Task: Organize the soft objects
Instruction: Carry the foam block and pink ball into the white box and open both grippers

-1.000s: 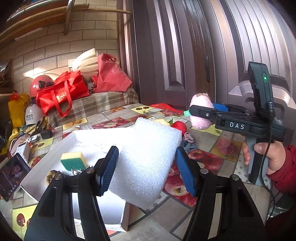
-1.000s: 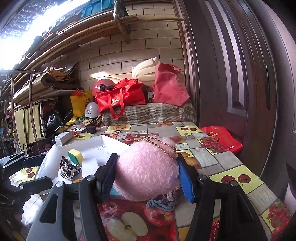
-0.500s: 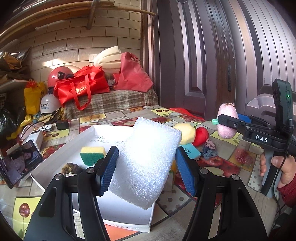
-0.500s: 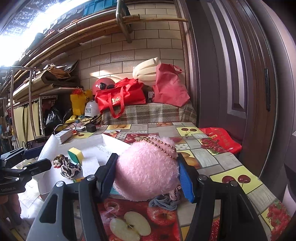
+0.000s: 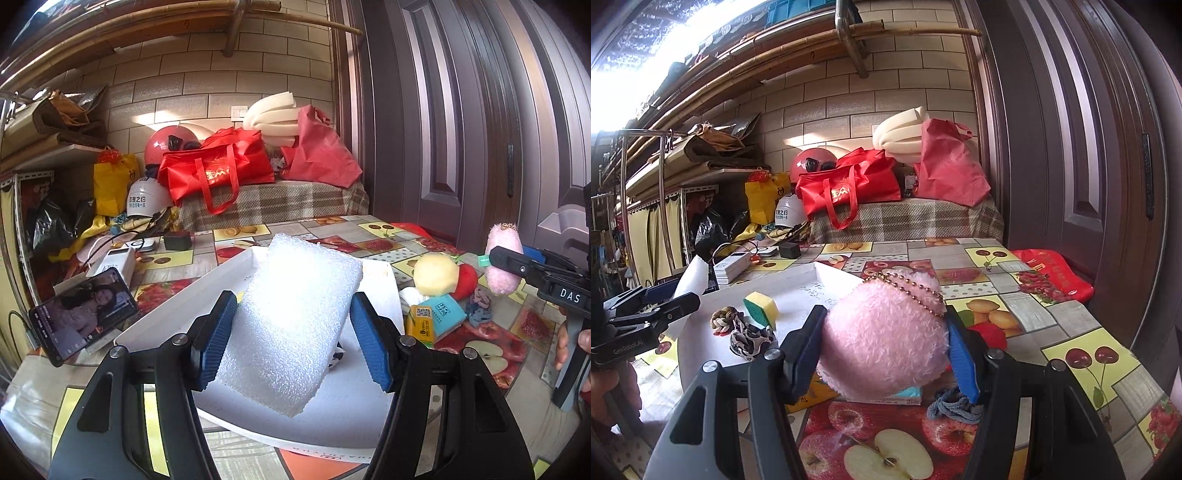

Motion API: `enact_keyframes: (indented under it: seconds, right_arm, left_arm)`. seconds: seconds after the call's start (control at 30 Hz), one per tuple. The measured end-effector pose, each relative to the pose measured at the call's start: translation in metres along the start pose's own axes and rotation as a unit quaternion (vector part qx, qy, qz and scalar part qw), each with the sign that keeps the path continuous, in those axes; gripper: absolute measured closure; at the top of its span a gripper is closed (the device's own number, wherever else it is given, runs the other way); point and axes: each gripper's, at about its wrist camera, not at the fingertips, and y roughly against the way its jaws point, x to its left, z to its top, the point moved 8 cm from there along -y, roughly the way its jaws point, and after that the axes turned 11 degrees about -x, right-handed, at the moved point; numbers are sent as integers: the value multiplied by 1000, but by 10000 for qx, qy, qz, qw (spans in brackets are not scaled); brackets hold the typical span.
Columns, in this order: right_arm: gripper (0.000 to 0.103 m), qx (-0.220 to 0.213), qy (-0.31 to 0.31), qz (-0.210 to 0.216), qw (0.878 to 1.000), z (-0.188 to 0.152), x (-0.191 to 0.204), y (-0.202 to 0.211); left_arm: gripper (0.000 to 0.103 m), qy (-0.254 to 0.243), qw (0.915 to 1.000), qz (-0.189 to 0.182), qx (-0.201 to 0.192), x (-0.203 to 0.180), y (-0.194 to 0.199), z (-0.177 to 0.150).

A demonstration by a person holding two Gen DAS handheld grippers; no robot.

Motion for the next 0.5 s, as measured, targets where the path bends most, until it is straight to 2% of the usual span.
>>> enact_keyframes:
  seconds: [0.5]
  right_arm:
    - [41,391,-42,269,9989,-14,20,-27]
  left_arm:
    - [39,182,9972,721,62,63,-24,-3]
